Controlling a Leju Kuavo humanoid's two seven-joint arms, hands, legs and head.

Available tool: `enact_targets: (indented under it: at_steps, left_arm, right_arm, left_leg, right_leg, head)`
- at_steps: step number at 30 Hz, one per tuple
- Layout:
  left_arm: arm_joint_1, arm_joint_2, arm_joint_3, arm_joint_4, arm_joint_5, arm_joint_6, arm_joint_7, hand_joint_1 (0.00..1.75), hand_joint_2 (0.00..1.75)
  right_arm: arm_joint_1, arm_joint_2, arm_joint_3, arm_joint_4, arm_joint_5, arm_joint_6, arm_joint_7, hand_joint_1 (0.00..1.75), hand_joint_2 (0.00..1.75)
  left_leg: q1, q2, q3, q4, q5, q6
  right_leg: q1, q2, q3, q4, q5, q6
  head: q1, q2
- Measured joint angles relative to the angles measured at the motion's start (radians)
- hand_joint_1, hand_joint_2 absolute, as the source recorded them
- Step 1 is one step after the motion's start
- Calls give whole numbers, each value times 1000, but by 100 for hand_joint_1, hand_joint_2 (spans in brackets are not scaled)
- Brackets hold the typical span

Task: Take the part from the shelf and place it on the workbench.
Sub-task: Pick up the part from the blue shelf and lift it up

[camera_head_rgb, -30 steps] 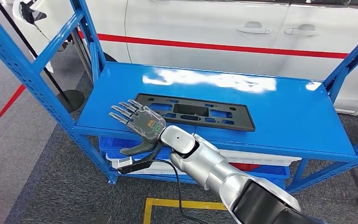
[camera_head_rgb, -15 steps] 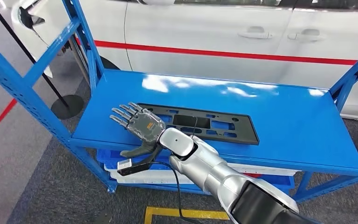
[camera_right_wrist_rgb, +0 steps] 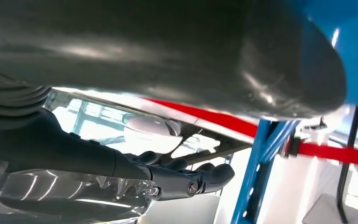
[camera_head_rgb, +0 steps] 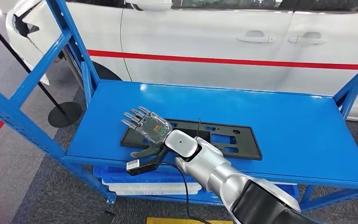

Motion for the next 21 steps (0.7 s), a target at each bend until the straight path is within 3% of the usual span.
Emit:
enact_targets:
  at_steps: [2, 5, 11, 13, 17, 21]
  left_arm:
    - [3, 0, 0, 0, 5, -2, -1, 0, 0]
    - [6, 0, 0, 0, 9, -5, -4, 0, 0]
    - [7, 2, -3, 0, 12, -12, -9, 0, 0]
    - [7, 4, -3, 0, 13, -13, -10, 0, 0]
    - [11, 5, -3, 0, 19, -15, -13, 0, 0]
    - [17, 7, -4, 0, 24, -18, -19, 0, 0]
  right_arm:
    - [5, -9, 1, 17, 9, -18, 0, 0, 0]
    - [14, -24, 1, 35, 19, -50, 1, 0, 0]
    - [27, -53, 6, 48, 59, -84, 22, 0, 0]
    - [30, -67, 7, 49, 69, -91, 26, 0, 0]
    - [42, -95, 7, 49, 74, -104, 33, 0, 0]
    - [66, -115, -3, 44, 32, -88, 23, 0, 0]
  left_leg:
    - [-2, -1, 0, 0, 6, 14]
    - [-3, -5, 2, -1, 8, 20]
    - [-7, -6, 6, -1, 1, 34]
    - [-8, -6, 7, -1, 0, 36]
    - [-10, -5, 7, -1, 0, 37]
    - [-10, -5, 7, -1, 0, 37]
  right_leg:
    - [3, -2, -1, 2, -5, 0]
    - [2, -4, 6, -3, -6, -14]
    - [1, -5, 17, -17, -7, -13]
    - [0, -6, 18, -18, -6, -6]
    - [-3, -6, 19, -22, -5, 19]
    - [-3, -6, 19, -21, -5, 26]
  head:
    - [0, 0]
    - [0, 0]
    - [0, 0]
    - [0, 0]
    - [0, 0]
    - [0, 0]
